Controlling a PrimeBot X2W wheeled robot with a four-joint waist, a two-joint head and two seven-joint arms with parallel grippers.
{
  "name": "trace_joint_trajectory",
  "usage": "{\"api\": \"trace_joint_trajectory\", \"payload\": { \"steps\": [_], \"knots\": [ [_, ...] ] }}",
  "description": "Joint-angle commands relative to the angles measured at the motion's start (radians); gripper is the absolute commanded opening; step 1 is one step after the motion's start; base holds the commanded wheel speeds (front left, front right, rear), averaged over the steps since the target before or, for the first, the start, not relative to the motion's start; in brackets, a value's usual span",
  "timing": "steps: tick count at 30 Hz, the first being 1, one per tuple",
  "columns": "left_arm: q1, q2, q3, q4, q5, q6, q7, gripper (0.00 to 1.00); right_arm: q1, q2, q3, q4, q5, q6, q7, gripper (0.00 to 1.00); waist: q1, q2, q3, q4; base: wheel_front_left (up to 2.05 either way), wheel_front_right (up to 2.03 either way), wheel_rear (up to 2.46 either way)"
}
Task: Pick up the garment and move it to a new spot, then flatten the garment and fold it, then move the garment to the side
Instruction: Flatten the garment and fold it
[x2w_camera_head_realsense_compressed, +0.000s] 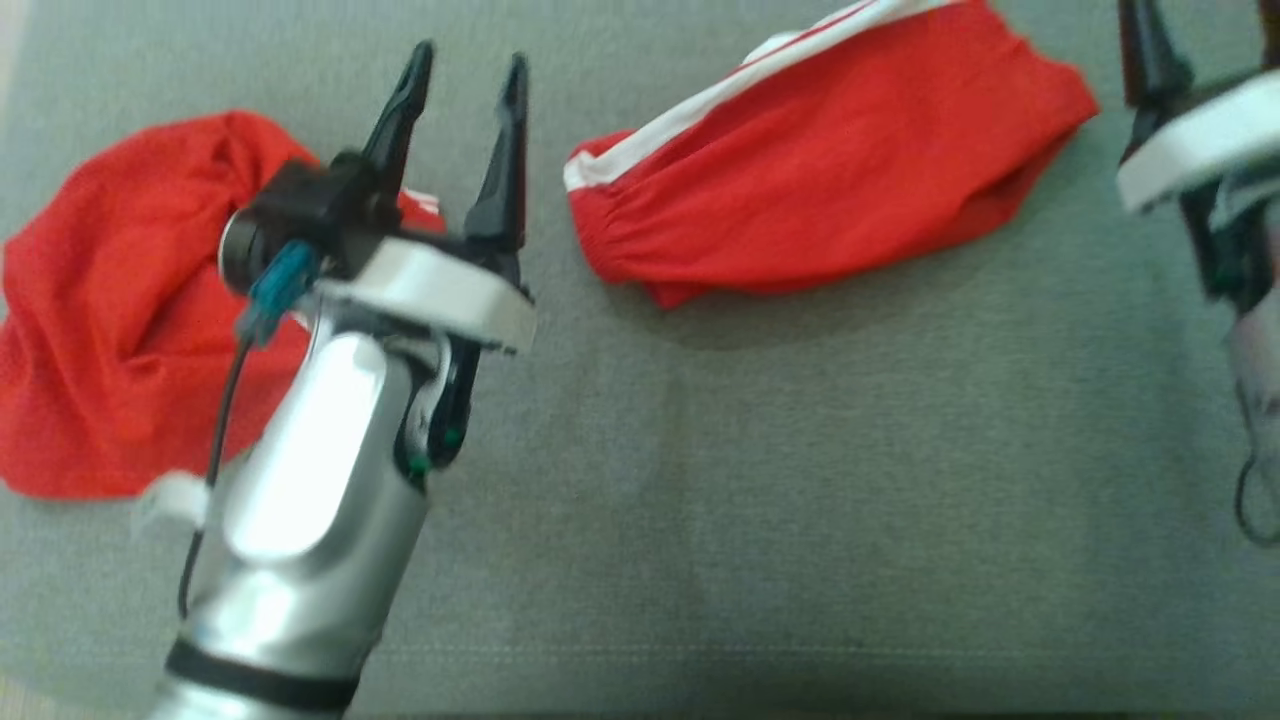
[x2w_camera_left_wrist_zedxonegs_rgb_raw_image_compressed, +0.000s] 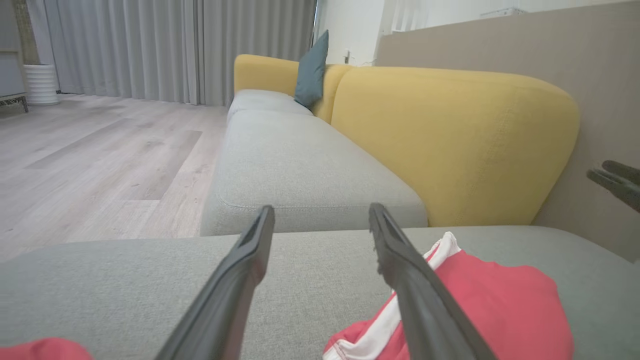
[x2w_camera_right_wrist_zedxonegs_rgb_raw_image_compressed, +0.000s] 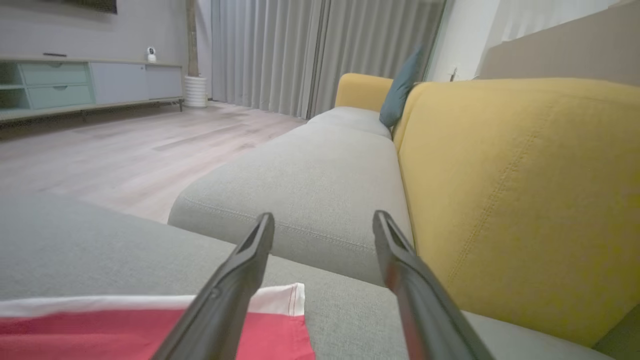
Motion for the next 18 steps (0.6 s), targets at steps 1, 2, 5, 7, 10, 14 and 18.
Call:
{"api": "trace_joint_trajectory", "payload": {
  "steps": [1, 2, 5, 7, 10, 14, 18],
  "knots": [
    [0.005, 0.020, 0.041, -0.046, 0.011, 0.005, -0.006, 1.00, 0.026, 0.002, -0.002, -0.044, -0.017, 0.003, -0.015, 1.00, 0.0001, -0.0001, -0.044, -0.024, 0.00, 0.00, 0.00],
    [0.026, 0.018, 0.051, -0.069, 0.020, 0.008, -0.006, 1.00, 0.054, -0.002, -0.007, -0.068, -0.049, 0.003, -0.027, 1.00, 0.0001, -0.0001, -0.055, -0.027, 0.00, 0.00, 0.00],
    [0.089, 0.012, 0.071, -0.119, 0.050, 0.007, -0.006, 1.00, 0.152, 0.019, -0.063, -0.134, -0.099, 0.003, -0.049, 1.00, 0.0001, -0.0001, -0.086, -0.033, 0.00, 0.00, 0.00],
    [0.133, 0.006, 0.086, -0.139, 0.063, 0.002, -0.006, 1.00, 0.222, 0.042, -0.103, -0.174, -0.129, 0.003, -0.057, 1.00, 0.0001, -0.0001, -0.106, -0.039, 0.00, 0.00, 0.00],
    [0.195, -0.002, 0.104, -0.168, 0.086, -0.007, -0.006, 1.00, 0.319, 0.090, -0.155, -0.234, -0.167, 0.003, -0.062, 1.00, 0.0001, -0.0001, -0.130, -0.049, 0.00, 0.00, 0.00],
    [0.279, -0.015, 0.135, -0.196, 0.102, -0.022, -0.006, 1.00, 0.429, 0.166, -0.215, -0.301, -0.214, 0.003, -0.064, 1.00, 0.0001, -0.0001, -0.155, -0.062, 0.00, 0.00, 0.00],
    [0.334, -0.027, 0.161, -0.210, 0.108, -0.031, -0.006, 1.00, 0.500, 0.229, -0.265, -0.345, -0.229, 0.003, -0.045, 1.00, 0.0001, -0.0001, -0.159, -0.066, 0.00, 0.00, 0.00]
  ]
}}
